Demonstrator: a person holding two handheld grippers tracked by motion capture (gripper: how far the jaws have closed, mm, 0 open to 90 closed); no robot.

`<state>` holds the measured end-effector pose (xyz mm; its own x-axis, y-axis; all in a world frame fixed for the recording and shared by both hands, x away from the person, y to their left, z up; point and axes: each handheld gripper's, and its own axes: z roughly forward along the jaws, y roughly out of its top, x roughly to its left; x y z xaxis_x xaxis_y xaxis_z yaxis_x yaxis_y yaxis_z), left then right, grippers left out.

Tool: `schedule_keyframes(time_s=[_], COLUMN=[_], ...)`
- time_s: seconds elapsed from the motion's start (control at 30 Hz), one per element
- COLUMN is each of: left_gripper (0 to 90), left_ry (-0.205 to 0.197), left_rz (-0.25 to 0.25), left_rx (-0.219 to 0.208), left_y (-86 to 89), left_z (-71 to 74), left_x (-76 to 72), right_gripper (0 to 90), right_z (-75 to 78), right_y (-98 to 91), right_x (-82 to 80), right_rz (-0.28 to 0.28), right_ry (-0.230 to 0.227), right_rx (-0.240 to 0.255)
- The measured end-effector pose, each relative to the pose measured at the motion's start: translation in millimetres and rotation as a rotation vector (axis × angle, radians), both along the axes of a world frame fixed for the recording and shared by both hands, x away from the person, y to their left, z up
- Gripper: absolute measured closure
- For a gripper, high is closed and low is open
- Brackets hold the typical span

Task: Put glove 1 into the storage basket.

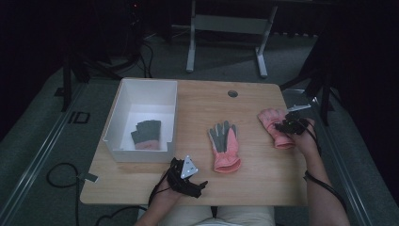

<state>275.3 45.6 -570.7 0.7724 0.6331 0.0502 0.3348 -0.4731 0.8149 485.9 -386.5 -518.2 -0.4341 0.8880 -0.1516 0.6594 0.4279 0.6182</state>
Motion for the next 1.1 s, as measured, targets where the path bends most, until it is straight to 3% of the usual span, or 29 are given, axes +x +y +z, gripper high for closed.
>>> schedule_keyframes(time_s=[0.03, 0.1, 0.17, 0.3, 0.5, 0.63, 0.67, 0.73, 0.83, 1.0, 1.1], left_gripper=[1.6, 1.6, 1.6, 1.6, 1.6, 1.6, 1.6, 1.6, 1.6, 1.6, 1.6], left_ry=[0.000, 0.000, 0.002, 0.001, 0.002, 0.000, 0.000, 0.001, 0.004, 0.003, 0.002], left_rz=[0.000, 0.000, 0.000, 0.001, 0.003, 0.002, 0.002, 0.000, -0.001, -0.003, -0.004], left_rx=[-0.001, 0.000, 0.001, 0.000, 0.003, -0.001, -0.001, -0.003, -0.005, -0.002, -0.002], left_y=[0.0, -0.2, -0.3, -0.4, -0.6, -0.5, -0.5, -0.1, 0.3, 0.0, 0.2], left_z=[0.0, -0.1, -0.3, -0.4, -0.4, -0.3, -0.3, 0.0, -0.1, -0.4, 0.1], left_x=[0.0, 0.0, 0.1, 0.0, 0.0, -0.2, -0.2, -0.1, 0.0, 0.5, 0.5], right_gripper=[71.8, 81.2, 85.1, 86.8, 87.2, 87.1, 87.1, 87.2, 87.2, 87.2, 87.2], right_z=[-2.2, -4.1, -0.6, 8.8, 49.8, 67.1, 67.1, 71.8, 70.6, 60.7, 51.7], right_y=[1.5, 2.1, 4.2, 9.0, 28.3, 42.3, 42.3, 52.8, 60.1, 72.0, 74.8], right_x=[0.3, 1.9, 1.5, -4.1, -42.4, -69.2, -69.2, -86.5, -98.9, -116.2, -120.0], right_rz=[-0.013, -0.031, -0.058, -0.094, -0.163, -0.194, -0.194, -0.216, -0.230, -0.244, -0.256], right_ry=[0.006, 0.022, 0.027, 0.016, -0.070, -0.113, -0.113, -0.130, -0.128, -0.120, -0.105], right_rx=[-0.004, 0.022, 0.032, 0.049, 0.126, 0.153, 0.153, 0.153, 0.150, 0.146, 0.172])
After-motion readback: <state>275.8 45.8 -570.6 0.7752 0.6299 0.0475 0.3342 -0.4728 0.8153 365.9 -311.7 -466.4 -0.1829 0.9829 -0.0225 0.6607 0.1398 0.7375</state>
